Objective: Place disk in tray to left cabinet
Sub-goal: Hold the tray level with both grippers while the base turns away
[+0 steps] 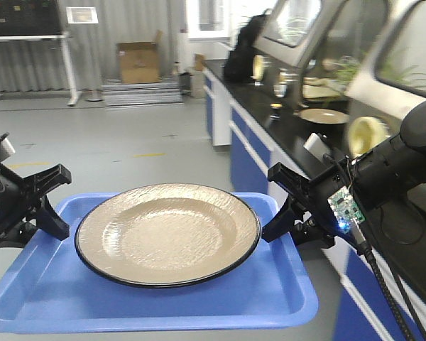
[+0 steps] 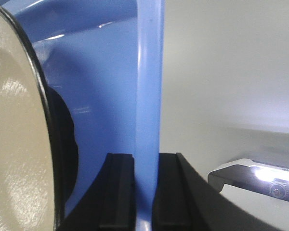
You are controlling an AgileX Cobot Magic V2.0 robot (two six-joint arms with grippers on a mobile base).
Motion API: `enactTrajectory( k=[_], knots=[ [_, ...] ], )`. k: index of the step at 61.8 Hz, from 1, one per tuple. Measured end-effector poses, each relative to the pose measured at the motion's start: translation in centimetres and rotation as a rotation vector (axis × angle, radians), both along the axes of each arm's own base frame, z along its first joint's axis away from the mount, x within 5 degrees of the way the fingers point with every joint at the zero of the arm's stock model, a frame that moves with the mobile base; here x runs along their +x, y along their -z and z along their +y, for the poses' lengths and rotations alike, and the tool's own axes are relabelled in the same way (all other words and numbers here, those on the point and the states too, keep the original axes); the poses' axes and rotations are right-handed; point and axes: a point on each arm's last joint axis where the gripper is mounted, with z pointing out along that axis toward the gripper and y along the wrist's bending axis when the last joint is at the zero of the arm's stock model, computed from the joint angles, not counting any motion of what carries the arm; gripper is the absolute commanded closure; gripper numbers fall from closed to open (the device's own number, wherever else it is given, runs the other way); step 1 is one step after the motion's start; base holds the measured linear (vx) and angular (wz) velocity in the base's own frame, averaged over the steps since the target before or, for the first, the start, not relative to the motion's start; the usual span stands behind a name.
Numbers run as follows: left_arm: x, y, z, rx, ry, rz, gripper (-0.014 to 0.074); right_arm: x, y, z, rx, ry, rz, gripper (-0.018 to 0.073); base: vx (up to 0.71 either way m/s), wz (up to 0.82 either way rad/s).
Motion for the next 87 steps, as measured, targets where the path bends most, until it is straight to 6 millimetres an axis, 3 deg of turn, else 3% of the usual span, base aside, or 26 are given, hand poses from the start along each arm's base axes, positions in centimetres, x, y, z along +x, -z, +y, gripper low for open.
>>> enactTrajectory(
  k=[32,87],
  knots=[
    [0.00,0.01,0.01,0.002,0.000,0.000,0.0596,-0.01,0.00,0.00,0.000,-0.001,0.001,0.0565,0.32,0.37],
    [0.00,0.00,0.01,0.001,-0.001,0.000,0.0596,-0.03,0.01,-0.01,-0.001,-0.002,0.002,0.0565,0.54,0.06]
  ],
)
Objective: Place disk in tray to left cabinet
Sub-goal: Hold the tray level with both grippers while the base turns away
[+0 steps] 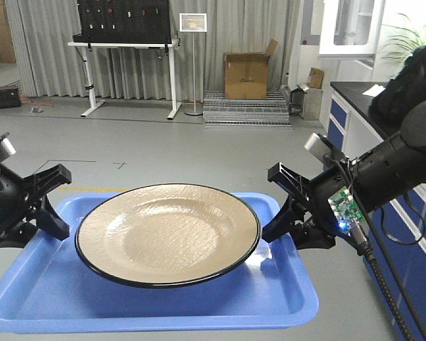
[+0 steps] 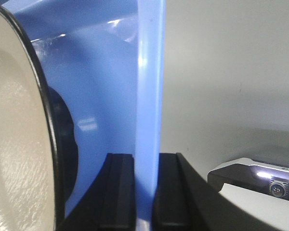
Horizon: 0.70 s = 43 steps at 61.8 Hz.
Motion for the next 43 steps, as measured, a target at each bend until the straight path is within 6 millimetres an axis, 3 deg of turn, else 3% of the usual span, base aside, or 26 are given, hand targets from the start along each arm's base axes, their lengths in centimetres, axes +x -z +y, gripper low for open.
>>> enactTrajectory(
  k=[43],
  knots=[
    [0.00,0.00,0.00,0.000,0.000,0.000,0.0596,0.01,-0.01,0.01,0.001,0.001,-0.001,0.0565,0.65,0.03]
  ],
)
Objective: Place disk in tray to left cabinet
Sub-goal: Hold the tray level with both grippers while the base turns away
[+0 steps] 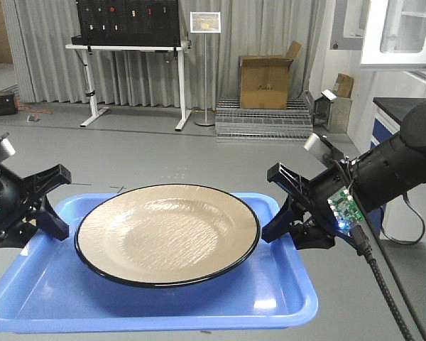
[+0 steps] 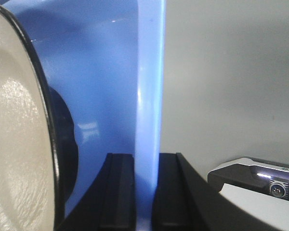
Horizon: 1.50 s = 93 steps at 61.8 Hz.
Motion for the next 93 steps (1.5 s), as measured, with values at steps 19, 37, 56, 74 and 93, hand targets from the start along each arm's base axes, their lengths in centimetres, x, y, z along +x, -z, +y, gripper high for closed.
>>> enactTrajectory(
  k=[19,37,56,74,93],
  knots=[
    [0.00,0.00,0.00,0.000,0.000,0.000,0.0596,0.00,0.01,-0.01,-0.001,0.000,0.000,0.0565,0.69,0.00],
    [0.00,0.00,0.00,0.000,0.000,0.000,0.0596,0.00,0.01,-0.01,-0.001,0.000,0.000,0.0565,0.73,-0.03],
    [0.00,0.00,0.01,0.001,0.000,0.000,0.0596,-0.04,-0.05,-0.01,0.000,-0.001,-0.001,0.0565,0.73,-0.02],
    [0.00,0.01,0.01,0.001,0.000,0.000,0.0596,-0.04,-0.07,-0.01,0.000,0.000,-0.002,0.0565,0.71,-0.05],
    [0.00,0.00,0.00,0.000,-0.001,0.000,0.0596,-0.04,-0.07,-0.01,0.000,0.000,-0.002,0.0565,0.70,-0.04]
  ],
)
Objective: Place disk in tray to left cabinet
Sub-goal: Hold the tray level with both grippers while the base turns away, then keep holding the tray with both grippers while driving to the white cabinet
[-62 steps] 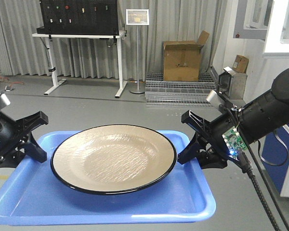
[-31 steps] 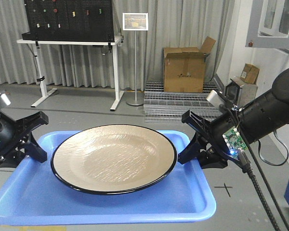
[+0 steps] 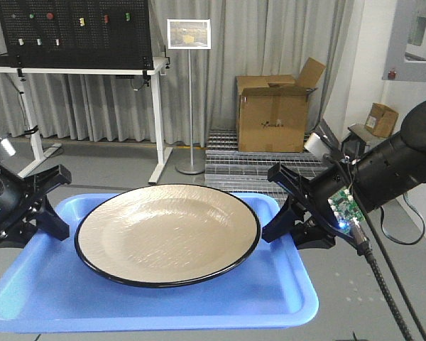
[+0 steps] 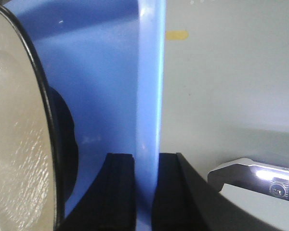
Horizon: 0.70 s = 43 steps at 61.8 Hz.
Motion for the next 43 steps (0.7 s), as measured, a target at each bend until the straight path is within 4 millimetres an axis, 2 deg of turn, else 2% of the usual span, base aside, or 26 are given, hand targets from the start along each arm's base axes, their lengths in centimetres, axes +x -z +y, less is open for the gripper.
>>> enactTrajectory(
  k=[43],
  knots=[
    [0.00,0.00,0.00,0.000,0.000,0.000,0.0596,0.00,0.00,0.00,0.000,0.000,0.000,0.0565,0.69,-0.02]
  ],
)
